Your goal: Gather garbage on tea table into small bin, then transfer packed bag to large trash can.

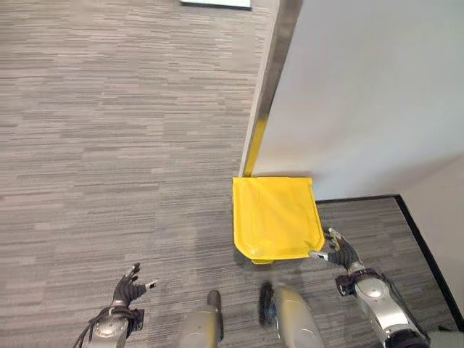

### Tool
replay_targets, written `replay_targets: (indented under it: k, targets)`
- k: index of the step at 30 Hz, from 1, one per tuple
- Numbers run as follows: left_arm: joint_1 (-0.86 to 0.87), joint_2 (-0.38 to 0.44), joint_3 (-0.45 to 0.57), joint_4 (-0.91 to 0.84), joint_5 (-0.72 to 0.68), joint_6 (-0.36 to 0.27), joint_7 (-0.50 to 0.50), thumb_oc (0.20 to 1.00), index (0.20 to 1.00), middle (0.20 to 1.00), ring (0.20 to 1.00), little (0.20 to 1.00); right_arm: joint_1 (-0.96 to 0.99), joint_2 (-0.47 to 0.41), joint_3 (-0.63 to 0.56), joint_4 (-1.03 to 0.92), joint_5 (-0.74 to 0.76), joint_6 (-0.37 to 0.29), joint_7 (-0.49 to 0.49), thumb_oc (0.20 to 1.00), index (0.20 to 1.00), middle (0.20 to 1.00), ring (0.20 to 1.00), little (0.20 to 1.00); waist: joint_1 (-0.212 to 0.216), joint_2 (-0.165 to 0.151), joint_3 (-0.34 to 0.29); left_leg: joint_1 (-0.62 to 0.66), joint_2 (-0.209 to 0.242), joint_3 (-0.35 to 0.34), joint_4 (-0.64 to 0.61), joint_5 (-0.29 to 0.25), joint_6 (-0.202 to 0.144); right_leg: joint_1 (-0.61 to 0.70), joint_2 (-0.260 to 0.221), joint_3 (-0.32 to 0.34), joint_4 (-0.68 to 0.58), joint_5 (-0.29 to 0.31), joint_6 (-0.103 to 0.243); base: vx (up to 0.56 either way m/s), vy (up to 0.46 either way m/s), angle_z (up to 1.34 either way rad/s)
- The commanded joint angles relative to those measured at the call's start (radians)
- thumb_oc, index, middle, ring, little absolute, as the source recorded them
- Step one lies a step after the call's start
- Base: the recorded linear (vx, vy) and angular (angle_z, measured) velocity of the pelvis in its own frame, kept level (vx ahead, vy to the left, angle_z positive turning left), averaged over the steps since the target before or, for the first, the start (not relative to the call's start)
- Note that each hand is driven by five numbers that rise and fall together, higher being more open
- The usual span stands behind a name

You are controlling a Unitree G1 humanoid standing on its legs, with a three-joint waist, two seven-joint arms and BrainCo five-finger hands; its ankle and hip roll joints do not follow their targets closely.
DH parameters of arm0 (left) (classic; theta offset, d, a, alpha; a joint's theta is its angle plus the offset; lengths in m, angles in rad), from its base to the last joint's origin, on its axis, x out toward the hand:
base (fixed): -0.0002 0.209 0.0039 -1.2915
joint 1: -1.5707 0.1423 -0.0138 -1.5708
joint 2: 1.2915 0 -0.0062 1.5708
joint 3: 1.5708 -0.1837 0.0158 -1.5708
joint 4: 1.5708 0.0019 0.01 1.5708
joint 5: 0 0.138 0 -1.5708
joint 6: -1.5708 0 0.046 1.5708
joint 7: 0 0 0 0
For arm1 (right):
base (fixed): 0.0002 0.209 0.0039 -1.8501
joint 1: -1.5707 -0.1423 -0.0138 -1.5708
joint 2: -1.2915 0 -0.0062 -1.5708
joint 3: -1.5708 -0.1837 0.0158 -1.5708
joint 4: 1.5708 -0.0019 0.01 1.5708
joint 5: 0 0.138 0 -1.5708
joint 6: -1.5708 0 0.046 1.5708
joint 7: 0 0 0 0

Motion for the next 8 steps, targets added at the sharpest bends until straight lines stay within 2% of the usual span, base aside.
replay_targets:
  k: [1,2,4,8]
  targets:
    - [-0.017,0.031,-0.006,-0.017,-0.029,-0.026,0.0,1.0,1.0,1.0,1.0,1.0,-0.045,-0.003,0.011,-0.003,-0.008,-0.01,-0.005,1.0,1.0,1.0,1.0,1.0,-0.002,-0.027,-0.031,0.065,-0.064,0.04,-0.014,-0.132,-0.008,-0.097,0.055,0.014,-0.096,0.1,-0.031,0.02,-0.075,-0.34]
    - [-0.016,0.031,-0.006,-0.017,-0.029,-0.027,0.0,1.0,1.0,1.0,1.0,1.0,-0.044,-0.004,0.011,-0.003,-0.008,-0.01,-0.005,1.0,1.0,1.0,1.0,1.0,0.0,-0.026,-0.031,0.066,-0.063,0.041,-0.014,-0.132,-0.008,-0.097,0.056,0.015,-0.097,0.101,-0.031,0.05,-0.088,-0.45]
    - [-0.004,0.021,-0.016,-0.001,-0.025,-0.023,-0.016,1.0,1.0,1.0,1.0,1.0,-0.031,-0.011,0.009,0.025,-0.017,-0.004,-0.001,1.0,1.0,1.0,1.0,1.0,-0.009,-0.034,-0.055,0.084,-0.062,0.053,-0.035,-0.131,-0.015,-0.048,0.066,0.028,-0.179,0.101,-0.034,0.06,-0.089,-0.41]
    - [0.003,0.013,-0.019,0.014,-0.024,-0.021,-0.023,1.0,1.0,1.0,1.0,1.0,-0.025,-0.014,0.004,0.056,-0.014,-0.001,-0.004,1.0,1.0,1.0,1.0,1.0,-0.016,-0.036,-0.074,0.099,-0.056,0.054,-0.06,-0.119,-0.025,-0.014,0.075,0.037,-0.233,0.101,-0.038,0.03,-0.05,-0.12]
